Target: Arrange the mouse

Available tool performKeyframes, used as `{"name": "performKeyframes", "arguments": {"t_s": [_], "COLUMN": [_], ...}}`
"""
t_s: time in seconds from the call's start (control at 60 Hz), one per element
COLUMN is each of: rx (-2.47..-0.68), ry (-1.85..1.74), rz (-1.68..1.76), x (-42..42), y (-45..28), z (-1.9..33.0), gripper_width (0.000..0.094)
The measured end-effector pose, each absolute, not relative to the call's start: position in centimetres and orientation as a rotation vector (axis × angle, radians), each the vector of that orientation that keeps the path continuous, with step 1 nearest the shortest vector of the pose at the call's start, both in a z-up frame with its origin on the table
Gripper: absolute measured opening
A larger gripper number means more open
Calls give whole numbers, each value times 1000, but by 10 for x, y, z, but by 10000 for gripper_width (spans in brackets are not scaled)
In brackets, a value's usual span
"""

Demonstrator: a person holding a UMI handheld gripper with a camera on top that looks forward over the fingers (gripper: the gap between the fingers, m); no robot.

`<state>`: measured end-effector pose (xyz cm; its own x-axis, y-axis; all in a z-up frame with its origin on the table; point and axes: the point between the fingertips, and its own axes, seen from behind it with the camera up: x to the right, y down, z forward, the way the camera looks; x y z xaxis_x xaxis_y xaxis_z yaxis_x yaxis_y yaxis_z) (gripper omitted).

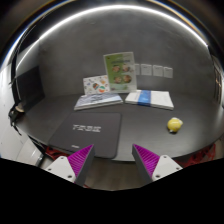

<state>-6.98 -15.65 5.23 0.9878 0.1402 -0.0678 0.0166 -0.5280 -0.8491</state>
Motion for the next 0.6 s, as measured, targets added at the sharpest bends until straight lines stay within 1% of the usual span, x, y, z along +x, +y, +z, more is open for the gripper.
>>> {"name": "performKeyframes", "arguments": {"t_s": [0.167, 0.183, 0.217, 0.333, 0.6], "rx": [-2128, -2129, -2119, -2101, -2140], "ry": [-6, 1, 20, 44, 20], "rz": [-1, -2, -12, -35, -35], "x": [14, 12, 41, 86, 158], "y": [-152, -135, -144, -125, -64], "z": [50, 48, 49, 45, 8], "gripper_width": [812, 813, 814, 804, 804]}}
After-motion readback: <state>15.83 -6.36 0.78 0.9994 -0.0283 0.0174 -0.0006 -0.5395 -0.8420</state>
